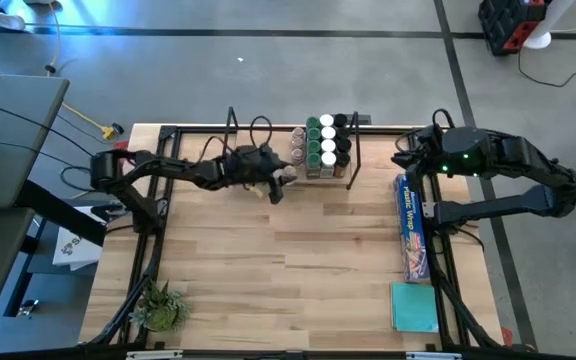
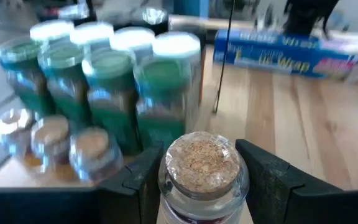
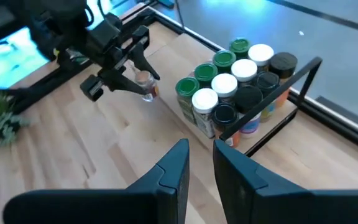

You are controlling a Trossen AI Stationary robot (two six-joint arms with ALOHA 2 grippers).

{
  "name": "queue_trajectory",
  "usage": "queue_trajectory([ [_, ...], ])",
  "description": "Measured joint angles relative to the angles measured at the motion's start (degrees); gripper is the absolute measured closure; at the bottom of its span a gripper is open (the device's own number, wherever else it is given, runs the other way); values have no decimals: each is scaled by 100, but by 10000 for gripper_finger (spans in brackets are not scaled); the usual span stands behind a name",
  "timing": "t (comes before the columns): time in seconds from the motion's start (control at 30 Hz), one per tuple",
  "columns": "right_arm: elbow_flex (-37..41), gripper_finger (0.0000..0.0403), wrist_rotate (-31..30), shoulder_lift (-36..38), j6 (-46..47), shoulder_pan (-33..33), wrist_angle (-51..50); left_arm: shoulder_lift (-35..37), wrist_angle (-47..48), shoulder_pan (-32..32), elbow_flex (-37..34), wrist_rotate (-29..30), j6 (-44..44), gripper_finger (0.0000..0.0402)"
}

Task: Shelf spices
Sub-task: Put the brown seasoning bottle on the shelf aligned with the other brown seasoning bottles

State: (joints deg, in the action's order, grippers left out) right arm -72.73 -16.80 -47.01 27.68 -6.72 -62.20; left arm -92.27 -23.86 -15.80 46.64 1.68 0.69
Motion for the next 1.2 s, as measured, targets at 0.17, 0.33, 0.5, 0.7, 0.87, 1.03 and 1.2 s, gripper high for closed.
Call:
queue_trajectory([
  [0.17, 0, 337, -125, -236, 393, 0, 53, -559, -556, -280, 9, -342, 366, 237],
  [0.33, 0, 337, -125, -487, 771, 0, 137, -896, -1148, -390, 28, -502, 410, 237],
  [0.5, 0, 337, -98, -634, 848, 1, 397, -1146, -1368, -414, 38, -404, 449, 214],
  [0.7, 0, 337, -81, -690, 842, 0, 475, -1320, -1377, -416, 43, -371, 549, 200],
  [0.87, 0, 337, -81, -692, 841, 0, 475, -1433, -1374, -435, 45, -437, 558, 197],
  [1.03, 0, 337, -81, -694, 957, 1, 473, -1435, -1395, -557, 45, -407, 626, 196],
  [1.2, 0, 337, -81, -698, 960, 2, 471, -1435, -1665, -679, 45, -356, 739, 195],
])
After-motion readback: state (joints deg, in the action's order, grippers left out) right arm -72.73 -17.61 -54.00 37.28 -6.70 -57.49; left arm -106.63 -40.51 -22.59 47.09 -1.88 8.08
